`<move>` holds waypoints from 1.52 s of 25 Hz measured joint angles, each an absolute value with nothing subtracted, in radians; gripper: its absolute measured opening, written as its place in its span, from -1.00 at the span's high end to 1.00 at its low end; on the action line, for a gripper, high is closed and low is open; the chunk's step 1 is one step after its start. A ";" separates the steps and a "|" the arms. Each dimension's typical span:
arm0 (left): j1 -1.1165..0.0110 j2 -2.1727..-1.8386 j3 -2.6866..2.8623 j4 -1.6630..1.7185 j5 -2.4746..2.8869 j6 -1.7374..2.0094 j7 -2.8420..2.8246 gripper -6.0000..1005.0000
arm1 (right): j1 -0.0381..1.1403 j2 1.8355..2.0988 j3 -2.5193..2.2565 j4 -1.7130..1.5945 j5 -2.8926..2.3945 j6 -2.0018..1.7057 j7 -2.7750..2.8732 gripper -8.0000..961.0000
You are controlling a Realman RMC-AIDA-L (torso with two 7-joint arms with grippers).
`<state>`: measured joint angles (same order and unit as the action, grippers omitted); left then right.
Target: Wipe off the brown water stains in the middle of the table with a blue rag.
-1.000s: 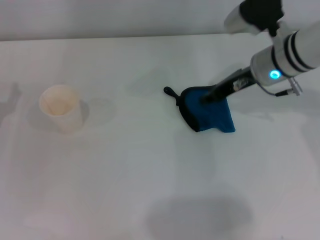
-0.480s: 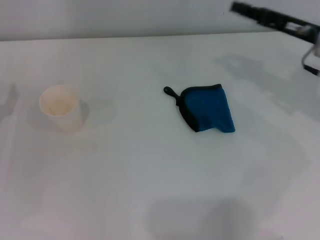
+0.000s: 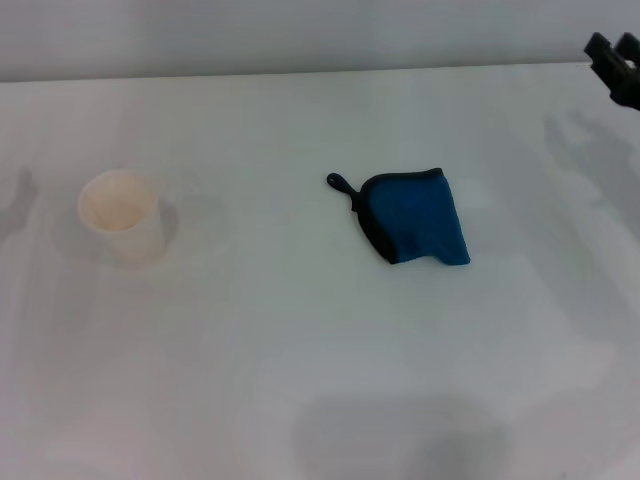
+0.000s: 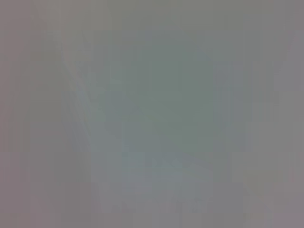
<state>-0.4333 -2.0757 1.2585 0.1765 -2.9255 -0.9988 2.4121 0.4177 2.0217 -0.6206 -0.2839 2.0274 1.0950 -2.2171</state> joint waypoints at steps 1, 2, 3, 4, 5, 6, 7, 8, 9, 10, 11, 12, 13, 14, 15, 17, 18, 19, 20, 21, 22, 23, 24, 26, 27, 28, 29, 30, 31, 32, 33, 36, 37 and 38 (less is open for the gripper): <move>-0.434 -2.076 1.259 0.176 -2.925 -0.999 2.412 -0.75 | 0.428 2.022 -0.578 -0.244 2.033 1.095 -2.306 -0.06; -0.434 -2.075 1.259 0.176 -2.925 -0.999 2.412 -0.75 | 0.436 2.022 -0.549 -0.217 2.035 1.095 -2.355 -0.09; -0.434 -2.075 1.259 0.176 -2.925 -0.999 2.412 -0.75 | 0.446 2.022 -0.516 -0.187 2.037 1.092 -2.427 -0.13; -0.434 -2.075 1.258 0.176 -2.925 -0.999 2.412 -0.75 | 0.453 2.022 -0.494 -0.168 2.038 1.084 -2.484 -0.16; -0.433 -2.075 1.258 0.176 -2.925 -0.999 2.411 -0.75 | 0.458 2.022 -0.480 -0.161 2.039 1.069 -2.524 -0.20; -0.433 -2.075 1.257 0.176 -2.925 -0.999 2.411 -0.75 | 0.463 2.022 -0.464 -0.155 2.039 1.050 -2.553 -0.23; -0.433 -2.075 1.256 0.176 -2.925 -0.999 2.411 -0.75 | 0.467 2.022 -0.451 -0.151 2.039 1.031 -2.572 -0.27; -0.432 -2.075 1.256 0.176 -2.925 -0.999 2.411 -0.75 | 0.475 2.022 -0.431 -0.144 2.039 1.003 -2.584 -0.32; -0.433 -2.075 1.257 0.176 -2.925 -0.999 2.412 -0.75 | 0.481 2.022 -0.416 -0.140 2.039 0.984 -2.587 -0.36; -0.433 -2.075 1.257 0.176 -2.925 -0.999 2.412 -0.75 | 0.486 2.021 -0.401 -0.138 2.040 0.968 -2.589 -0.41; -0.434 -2.075 1.259 0.176 -2.925 -0.999 2.413 -0.75 | 0.490 2.021 -0.386 -0.137 2.040 0.954 -2.590 -0.45; -0.435 -2.075 1.260 0.176 -2.924 -0.998 2.413 -0.75 | 0.495 2.021 -0.371 -0.137 2.040 0.940 -2.591 -0.49; -0.436 -2.075 1.261 0.176 -2.924 -0.997 2.413 -0.75 | 0.499 2.021 -0.357 -0.136 2.040 0.927 -2.591 -0.54; -0.437 -2.075 1.261 0.176 -2.924 -0.995 2.413 -0.75 | 0.504 2.021 -0.346 -0.136 2.040 0.914 -2.592 -0.58; -0.438 -2.075 1.262 0.175 -2.924 -0.993 2.414 -0.75 | 0.507 2.020 -0.342 -0.136 2.040 0.907 -2.592 -0.63; -0.439 -2.075 1.261 0.173 -2.924 -0.990 2.415 -0.75 | 0.515 2.019 -0.339 -0.135 2.040 0.888 -2.592 -0.71; -0.439 -2.075 1.260 0.172 -2.924 -0.990 2.415 -0.75 | 0.522 2.018 -0.338 -0.137 2.040 0.874 -2.593 -0.73; -0.440 -2.075 1.259 0.172 -2.925 -0.990 2.415 -0.75 | 0.522 2.018 -0.338 -0.137 2.040 0.874 -2.593 -0.75; -0.440 -2.075 1.258 0.173 -2.925 -0.990 2.415 -0.75 | 0.525 2.018 -0.338 -0.138 2.040 0.865 -2.593 -0.77; -0.441 -2.076 1.257 0.174 -2.926 -0.990 2.415 -0.75 | 0.528 2.018 -0.338 -0.139 2.040 0.857 -2.593 -0.79; -0.442 -2.075 1.257 0.175 -2.926 -0.989 2.415 -0.75 | 0.532 2.018 -0.338 -0.139 2.040 0.846 -2.594 -0.81; -0.443 -2.075 1.257 0.176 -2.926 -0.989 2.415 -0.75 | 0.534 2.018 -0.337 -0.139 2.040 0.838 -2.594 -0.81; -0.445 -2.075 1.257 0.176 -2.926 -0.989 2.415 -0.75 | 0.538 2.018 -0.337 -0.140 2.040 0.829 -2.594 -0.81; -0.446 -2.076 1.257 0.176 -2.926 -0.989 2.416 -0.75 | 0.543 2.018 -0.337 -0.141 2.040 0.818 -2.595 -0.81; -0.447 -2.077 1.256 0.176 -2.927 -0.990 2.416 -0.75 | 0.545 2.018 -0.337 -0.142 2.040 0.815 -2.597 -0.81; -0.446 -2.078 1.253 0.176 -2.927 -0.992 2.416 -0.75 | 0.547 2.018 -0.337 -0.143 2.040 0.812 -2.598 -0.81; -0.446 -2.079 1.246 0.176 -2.927 -0.995 2.416 -0.75 | 0.548 2.017 -0.337 -0.144 2.040 0.811 -2.599 -0.81; -0.445 -2.080 1.235 0.176 -2.928 -0.998 2.416 -0.75 | 0.549 2.017 -0.337 -0.144 2.040 0.811 -2.600 -0.81; -0.444 -2.080 1.223 0.176 -2.928 -1.001 2.416 -0.75 | 0.550 2.016 -0.336 -0.144 2.040 0.811 -2.600 -0.81; -0.443 -2.080 1.213 0.176 -2.928 -1.005 2.416 -0.75 | 0.551 2.016 -0.332 -0.145 2.040 0.810 -2.600 -0.81; -0.442 -2.081 1.208 0.175 -2.929 -1.007 2.416 -0.75 | 0.551 2.016 -0.322 -0.145 2.040 0.809 -2.600 -0.81; -0.442 -2.081 1.198 0.171 -2.929 -1.013 2.416 -0.75 | 0.555 2.016 -0.283 -0.142 2.040 0.802 -2.600 -0.81; -0.442 -2.081 1.192 0.170 -2.929 -1.013 2.416 -0.75 | 0.558 2.017 -0.254 -0.139 2.040 0.796 -2.600 -0.81; -0.441 -2.082 1.185 0.169 -2.929 -1.013 2.416 -0.75 | 0.560 2.018 -0.240 -0.136 2.040 0.791 -2.600 -0.81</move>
<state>-0.4408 -2.0823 1.1853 0.1687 -2.9285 -1.0134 2.4160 0.5605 2.0178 -0.2396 -0.1358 2.0396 0.7911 -2.6001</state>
